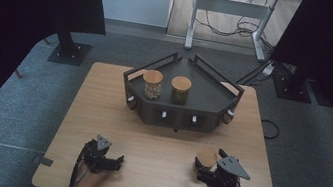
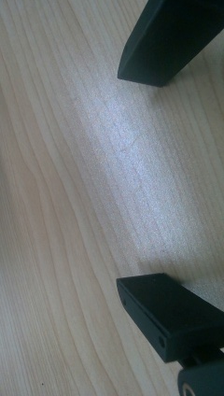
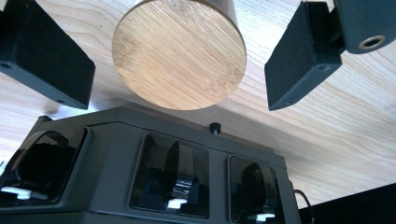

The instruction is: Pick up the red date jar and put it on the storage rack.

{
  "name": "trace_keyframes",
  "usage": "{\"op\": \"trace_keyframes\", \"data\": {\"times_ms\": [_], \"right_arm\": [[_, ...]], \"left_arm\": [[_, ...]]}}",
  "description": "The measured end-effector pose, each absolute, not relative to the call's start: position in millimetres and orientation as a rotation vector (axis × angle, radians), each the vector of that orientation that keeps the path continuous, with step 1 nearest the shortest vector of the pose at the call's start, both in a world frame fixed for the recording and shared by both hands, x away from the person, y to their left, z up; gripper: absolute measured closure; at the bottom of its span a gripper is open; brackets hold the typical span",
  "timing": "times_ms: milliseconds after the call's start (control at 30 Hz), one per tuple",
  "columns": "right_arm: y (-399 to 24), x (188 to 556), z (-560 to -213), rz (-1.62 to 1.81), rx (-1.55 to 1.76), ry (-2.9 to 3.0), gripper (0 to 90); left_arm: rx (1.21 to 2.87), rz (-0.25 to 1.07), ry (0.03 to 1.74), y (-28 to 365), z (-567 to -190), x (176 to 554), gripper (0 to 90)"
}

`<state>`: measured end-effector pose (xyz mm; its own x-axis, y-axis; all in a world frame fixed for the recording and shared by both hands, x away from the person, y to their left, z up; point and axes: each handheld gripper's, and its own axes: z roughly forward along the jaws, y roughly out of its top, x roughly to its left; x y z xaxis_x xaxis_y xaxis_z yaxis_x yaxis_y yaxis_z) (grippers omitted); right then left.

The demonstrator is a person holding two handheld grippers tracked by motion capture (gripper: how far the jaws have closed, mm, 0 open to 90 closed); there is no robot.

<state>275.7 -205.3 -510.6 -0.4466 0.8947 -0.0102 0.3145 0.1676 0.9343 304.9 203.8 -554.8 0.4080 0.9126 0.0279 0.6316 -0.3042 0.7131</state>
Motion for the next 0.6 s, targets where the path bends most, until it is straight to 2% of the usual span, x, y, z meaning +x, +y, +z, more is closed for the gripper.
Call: {"op": "trace_keyframes", "data": {"times_ms": [600], "right_arm": [[-207,279,-522,1.262,1.177,1.887,9.2]], "left_arm": [[2.044,0.582,1.308,204,-555,305,2.3]]}}
